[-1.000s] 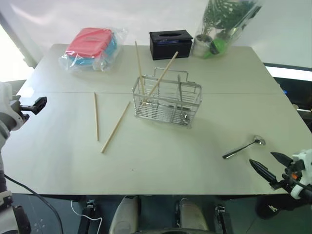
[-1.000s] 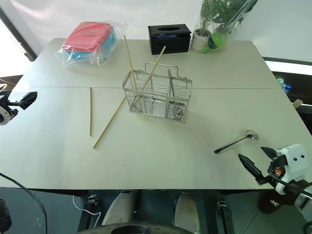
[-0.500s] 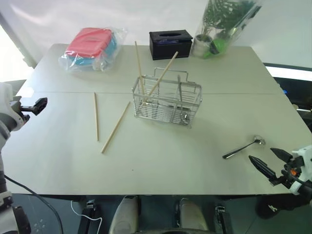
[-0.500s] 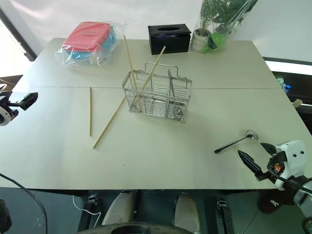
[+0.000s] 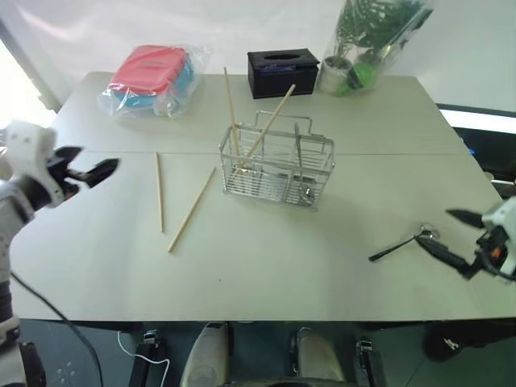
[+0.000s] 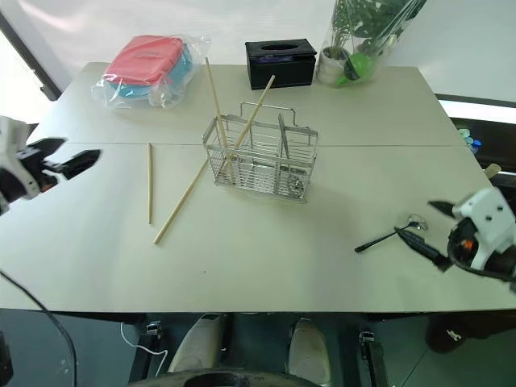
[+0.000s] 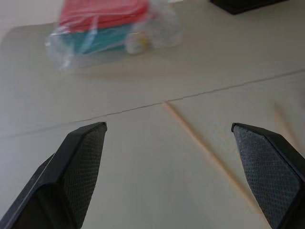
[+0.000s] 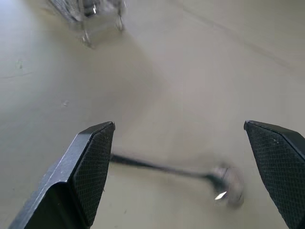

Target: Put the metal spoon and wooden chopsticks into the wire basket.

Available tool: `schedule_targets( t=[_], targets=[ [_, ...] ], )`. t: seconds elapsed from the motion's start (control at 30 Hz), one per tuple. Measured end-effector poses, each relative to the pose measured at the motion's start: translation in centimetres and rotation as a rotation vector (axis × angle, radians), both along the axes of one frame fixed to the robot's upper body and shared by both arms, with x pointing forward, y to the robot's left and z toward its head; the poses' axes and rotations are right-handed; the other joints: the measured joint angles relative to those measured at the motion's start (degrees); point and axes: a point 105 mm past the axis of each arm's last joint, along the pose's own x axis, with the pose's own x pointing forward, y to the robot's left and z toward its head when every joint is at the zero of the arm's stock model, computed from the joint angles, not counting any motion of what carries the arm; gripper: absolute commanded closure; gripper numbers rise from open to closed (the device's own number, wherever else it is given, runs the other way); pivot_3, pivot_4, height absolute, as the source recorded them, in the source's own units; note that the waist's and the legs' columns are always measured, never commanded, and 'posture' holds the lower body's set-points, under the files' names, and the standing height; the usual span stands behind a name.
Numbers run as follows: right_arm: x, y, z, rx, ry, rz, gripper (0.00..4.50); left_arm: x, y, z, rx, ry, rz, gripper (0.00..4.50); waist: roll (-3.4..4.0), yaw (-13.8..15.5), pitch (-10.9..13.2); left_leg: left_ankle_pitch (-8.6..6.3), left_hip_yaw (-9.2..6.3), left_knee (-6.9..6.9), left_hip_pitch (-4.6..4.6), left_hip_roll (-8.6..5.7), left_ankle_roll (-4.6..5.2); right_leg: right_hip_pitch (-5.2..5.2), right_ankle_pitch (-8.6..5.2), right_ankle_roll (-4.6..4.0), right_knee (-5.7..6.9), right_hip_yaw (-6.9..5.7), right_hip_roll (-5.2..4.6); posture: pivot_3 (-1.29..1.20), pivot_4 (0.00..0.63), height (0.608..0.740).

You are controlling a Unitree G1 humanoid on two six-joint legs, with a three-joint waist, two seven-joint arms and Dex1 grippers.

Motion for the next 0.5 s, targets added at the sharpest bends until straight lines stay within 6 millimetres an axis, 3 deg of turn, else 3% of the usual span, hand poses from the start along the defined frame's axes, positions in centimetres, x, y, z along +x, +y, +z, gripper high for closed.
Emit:
schedule_targets(
  t=[0.1,0.2,0.33,0.5],
  targets=[
    [2.0,0.3,2.2,-0.181,0.011,0.163,0.00,-1.1,-5.1,1.9,0.070,-0.019,-0.281,0.08,0.26,-0.30,0.15,0.00,0.15,-0.07,-0.05,0.00,0.01,-0.05,0.03,-0.05,-0.16,0.01,-0.06,0.00,0.150,0.709],
    [3.4,0.9,2.6,-0.300,0.048,0.319,0.00,-1.9,-8.1,2.6,0.110,-0.018,-0.450,0.08,0.28,-0.52,0.16,0.10,0.14,-0.12,-0.03,0.02,0.17,0.00,0.03,0.00,-0.18,0.02,-0.01,0.00,0.150,0.709],
    [4.2,1.1,0.6,-0.442,0.176,0.502,0.00,-2.6,-9.9,2.5,0.109,0.024,-0.582,0.08,0.24,-1.02,0.21,0.09,0.16,-0.22,-0.11,0.01,0.26,0.16,-0.01,0.53,-0.08,0.02,0.01,0.00,0.150,0.709],
    [5.2,-1.0,-2.1,-0.698,0.318,0.645,0.00,-3.2,-10.8,2.6,0.103,0.036,-0.650,0.08,0.25,-1.64,0.25,0.09,0.18,-0.29,0.00,0.00,0.27,0.15,-0.10,0.71,0.18,0.01,0.03,0.00,0.150,0.709]
  ],
)
